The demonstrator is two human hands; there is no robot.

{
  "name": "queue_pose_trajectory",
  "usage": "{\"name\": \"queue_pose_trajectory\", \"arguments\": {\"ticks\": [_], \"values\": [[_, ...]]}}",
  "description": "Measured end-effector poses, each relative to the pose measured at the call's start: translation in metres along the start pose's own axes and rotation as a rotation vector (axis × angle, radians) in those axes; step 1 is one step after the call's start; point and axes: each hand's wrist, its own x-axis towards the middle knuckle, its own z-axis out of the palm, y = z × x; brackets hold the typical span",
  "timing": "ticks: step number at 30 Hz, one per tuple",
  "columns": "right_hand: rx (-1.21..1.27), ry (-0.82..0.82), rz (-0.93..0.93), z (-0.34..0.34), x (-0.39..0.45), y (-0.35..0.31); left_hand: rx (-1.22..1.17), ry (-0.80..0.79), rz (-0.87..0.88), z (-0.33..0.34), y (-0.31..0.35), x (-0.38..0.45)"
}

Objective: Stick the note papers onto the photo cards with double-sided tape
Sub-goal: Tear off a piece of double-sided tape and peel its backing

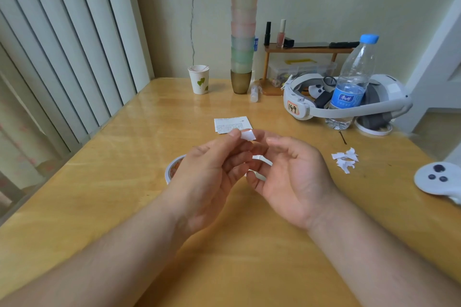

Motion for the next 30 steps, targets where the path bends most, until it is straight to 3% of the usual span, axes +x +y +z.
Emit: {"name": "queue_pose_trajectory", "arguments": {"ticks": [7, 11, 15, 19, 24, 30], "values": [[-0.142, -0.020, -0.087, 0.002, -0.001, 0.005, 0.058, 0.134, 0.045, -0.005, -0.004, 0.003], [-0.737, 0.180, -0.406, 0.003, -0.001, 0.011, 0.153, 0.239, 0.131, -0.011, -0.007, 0.006], [-0.447, 0.220, -0.310, 0.015, -0.003, 0.014, 0.200, 0.255, 0.166, -0.009, -0.012, 0.004], [-0.330, 0.279, -0.287, 0.009, 0.001, 0.005, 0.168, 0.260, 0.186, -0.010, -0.012, 0.006], [-0.459, 0.212, -0.324, -0.002, -0.001, -0.003, 0.135, 0.191, 0.133, -0.005, -0.012, 0.002], [-0.448, 0.135, -0.336, -0.002, 0.001, -0.001, 0.147, 0.171, 0.061, -0.008, -0.015, 0.004]]}}
